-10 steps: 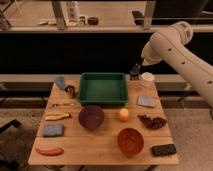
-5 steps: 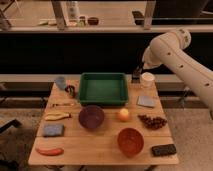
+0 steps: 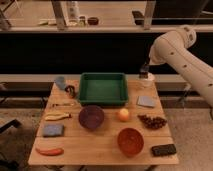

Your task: Place brush in paper cup

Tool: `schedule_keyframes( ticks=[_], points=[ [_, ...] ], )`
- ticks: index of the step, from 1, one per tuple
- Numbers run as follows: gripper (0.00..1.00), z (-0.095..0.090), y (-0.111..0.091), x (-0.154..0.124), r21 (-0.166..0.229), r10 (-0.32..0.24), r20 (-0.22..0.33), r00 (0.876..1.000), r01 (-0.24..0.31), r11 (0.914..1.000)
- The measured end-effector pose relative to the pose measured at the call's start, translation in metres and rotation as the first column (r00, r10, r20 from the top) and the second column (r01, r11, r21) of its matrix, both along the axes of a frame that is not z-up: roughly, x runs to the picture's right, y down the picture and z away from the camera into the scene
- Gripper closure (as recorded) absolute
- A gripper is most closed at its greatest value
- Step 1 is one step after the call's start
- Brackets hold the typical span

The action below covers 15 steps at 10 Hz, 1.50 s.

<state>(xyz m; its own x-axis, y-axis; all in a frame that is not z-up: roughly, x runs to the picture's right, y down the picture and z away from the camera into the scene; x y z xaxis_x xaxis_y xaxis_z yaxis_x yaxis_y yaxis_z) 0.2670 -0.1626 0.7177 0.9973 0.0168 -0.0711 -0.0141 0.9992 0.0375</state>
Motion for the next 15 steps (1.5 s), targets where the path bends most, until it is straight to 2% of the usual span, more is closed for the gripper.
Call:
schedule_keyframes(
  ticks=[2, 4, 9, 11, 15],
  points=[
    [1.00, 0.006, 0.000, 0.019, 0.010, 0.030, -0.012, 0.999, -0.030, 0.9995],
    [1.00, 0.011, -0.004, 0.024, 0.016, 0.041, -0.016, 0.999, -0.040, 0.9990],
    [1.00, 0.017, -0.018, 0.030, 0.019, 0.024, -0.026, 0.999, -0.023, 0.9995],
    [1.00, 0.025, -0.018, 0.047, -0.006, 0.020, -0.039, 0.999, -0.020, 0.9998],
    [1.00, 0.036, -0.017, 0.058, -0.035, 0.023, -0.042, 0.999, -0.024, 0.9991]
  ],
)
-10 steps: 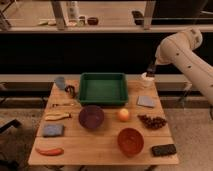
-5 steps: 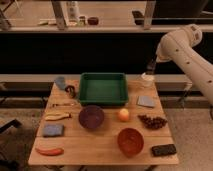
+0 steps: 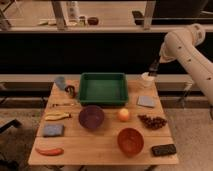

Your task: Place brush in paper cup

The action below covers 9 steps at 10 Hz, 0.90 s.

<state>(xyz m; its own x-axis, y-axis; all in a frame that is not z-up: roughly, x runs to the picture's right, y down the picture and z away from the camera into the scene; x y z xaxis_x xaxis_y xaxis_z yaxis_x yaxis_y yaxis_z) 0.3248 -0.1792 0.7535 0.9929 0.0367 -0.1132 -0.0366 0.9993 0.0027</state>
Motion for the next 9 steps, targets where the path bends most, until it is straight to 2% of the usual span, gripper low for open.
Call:
schedule_keyframes(
  ticks=[4, 9],
  points=[
    [1.00, 0.011, -0.004, -0.003, -0.018, -0.017, 0.004, 1.000, 0.017, 0.9997],
    [1.00, 0.014, -0.008, -0.003, -0.023, -0.031, 0.001, 1.000, 0.031, 0.9992]
  ],
)
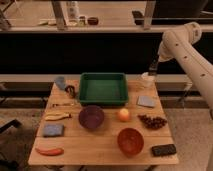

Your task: Place brush in paper cup

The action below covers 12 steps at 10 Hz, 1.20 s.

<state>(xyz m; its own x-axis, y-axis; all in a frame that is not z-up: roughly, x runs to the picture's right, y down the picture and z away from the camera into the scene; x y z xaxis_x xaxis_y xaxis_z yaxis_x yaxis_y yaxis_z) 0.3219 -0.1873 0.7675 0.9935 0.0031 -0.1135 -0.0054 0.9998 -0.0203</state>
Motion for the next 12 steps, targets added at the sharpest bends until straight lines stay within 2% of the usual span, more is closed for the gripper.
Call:
schedule_keyframes(
  ticks=[12],
  points=[
    [1.00, 0.021, 0.007, -0.005, -0.041, -0.006, 0.015, 1.000, 0.007, 0.9991]
  ],
)
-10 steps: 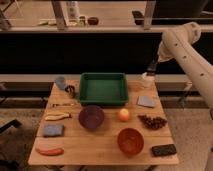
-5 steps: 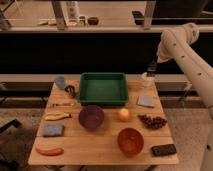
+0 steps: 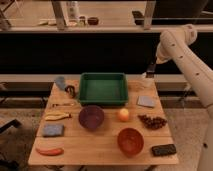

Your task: Place brush in paper cup

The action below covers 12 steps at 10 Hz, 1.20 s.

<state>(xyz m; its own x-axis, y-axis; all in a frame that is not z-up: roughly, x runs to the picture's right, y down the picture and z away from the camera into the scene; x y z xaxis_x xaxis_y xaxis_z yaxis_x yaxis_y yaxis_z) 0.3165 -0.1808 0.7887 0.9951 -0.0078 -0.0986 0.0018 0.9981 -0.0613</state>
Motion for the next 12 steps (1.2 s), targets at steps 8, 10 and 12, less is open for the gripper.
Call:
schedule_keyframes(
  ticks=[8, 10, 12],
  points=[
    [1.00, 0.014, 0.000, -0.010, -0.014, -0.024, 0.010, 1.000, 0.024, 0.9996],
    [1.00, 0.016, -0.001, -0.010, -0.012, -0.030, 0.006, 1.000, 0.030, 0.9995],
    [1.00, 0.018, 0.000, -0.009, -0.012, -0.033, 0.003, 0.999, 0.033, 0.9994]
  ],
)
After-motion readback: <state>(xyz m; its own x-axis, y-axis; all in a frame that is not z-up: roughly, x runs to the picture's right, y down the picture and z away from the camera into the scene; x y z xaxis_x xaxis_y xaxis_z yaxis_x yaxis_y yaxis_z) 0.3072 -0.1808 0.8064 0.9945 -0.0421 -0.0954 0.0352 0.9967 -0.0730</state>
